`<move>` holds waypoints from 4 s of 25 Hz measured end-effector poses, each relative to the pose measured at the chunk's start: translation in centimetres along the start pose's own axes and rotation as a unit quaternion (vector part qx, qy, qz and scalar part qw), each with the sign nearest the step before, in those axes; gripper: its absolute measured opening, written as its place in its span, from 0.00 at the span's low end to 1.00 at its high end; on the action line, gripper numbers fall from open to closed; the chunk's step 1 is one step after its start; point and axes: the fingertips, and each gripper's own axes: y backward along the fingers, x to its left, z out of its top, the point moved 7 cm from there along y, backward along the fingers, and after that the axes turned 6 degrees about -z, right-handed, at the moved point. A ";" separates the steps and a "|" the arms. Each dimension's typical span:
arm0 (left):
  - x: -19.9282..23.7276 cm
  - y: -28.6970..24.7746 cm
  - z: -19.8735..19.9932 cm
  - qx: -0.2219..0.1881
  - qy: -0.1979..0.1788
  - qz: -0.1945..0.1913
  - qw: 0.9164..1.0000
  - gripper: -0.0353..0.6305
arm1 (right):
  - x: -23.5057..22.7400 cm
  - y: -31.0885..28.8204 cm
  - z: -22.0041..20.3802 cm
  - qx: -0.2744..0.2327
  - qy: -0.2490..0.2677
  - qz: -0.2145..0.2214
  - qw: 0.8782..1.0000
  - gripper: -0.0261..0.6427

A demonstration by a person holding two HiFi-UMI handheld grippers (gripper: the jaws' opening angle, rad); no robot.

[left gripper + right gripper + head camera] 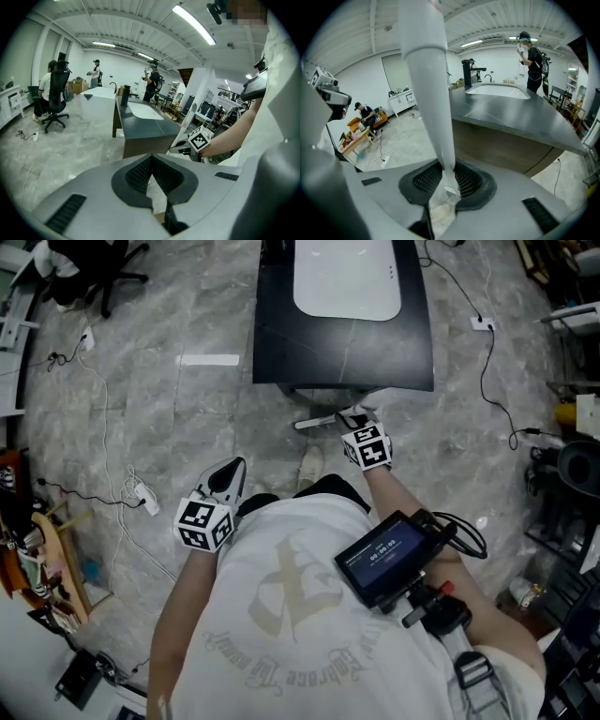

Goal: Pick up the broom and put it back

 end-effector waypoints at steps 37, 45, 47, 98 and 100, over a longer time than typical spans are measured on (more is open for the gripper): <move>2.7 9.2 -5.6 -0.079 -0.024 -0.056 0.995 0.07 | 13.1 17.2 7.7 -0.170 0.025 -0.019 0.985 0.18; 2.3 10.5 -6.6 -0.087 -0.034 -0.078 0.993 0.07 | 16.1 21.0 9.2 -0.217 0.033 -0.025 0.975 0.18; 2.3 10.8 -7.0 -0.085 -0.033 -0.082 0.992 0.07 | 16.8 21.7 9.2 -0.217 0.034 -0.029 0.975 0.18; 1.5 9.0 -6.8 -0.017 -0.070 -0.132 0.989 0.07 | 12.9 22.8 -1.7 -0.172 -0.076 -0.122 0.975 0.18; 1.4 8.5 -6.2 -0.015 -0.073 -0.134 0.988 0.07 | 12.3 22.2 -2.1 -0.164 -0.077 -0.122 0.976 0.18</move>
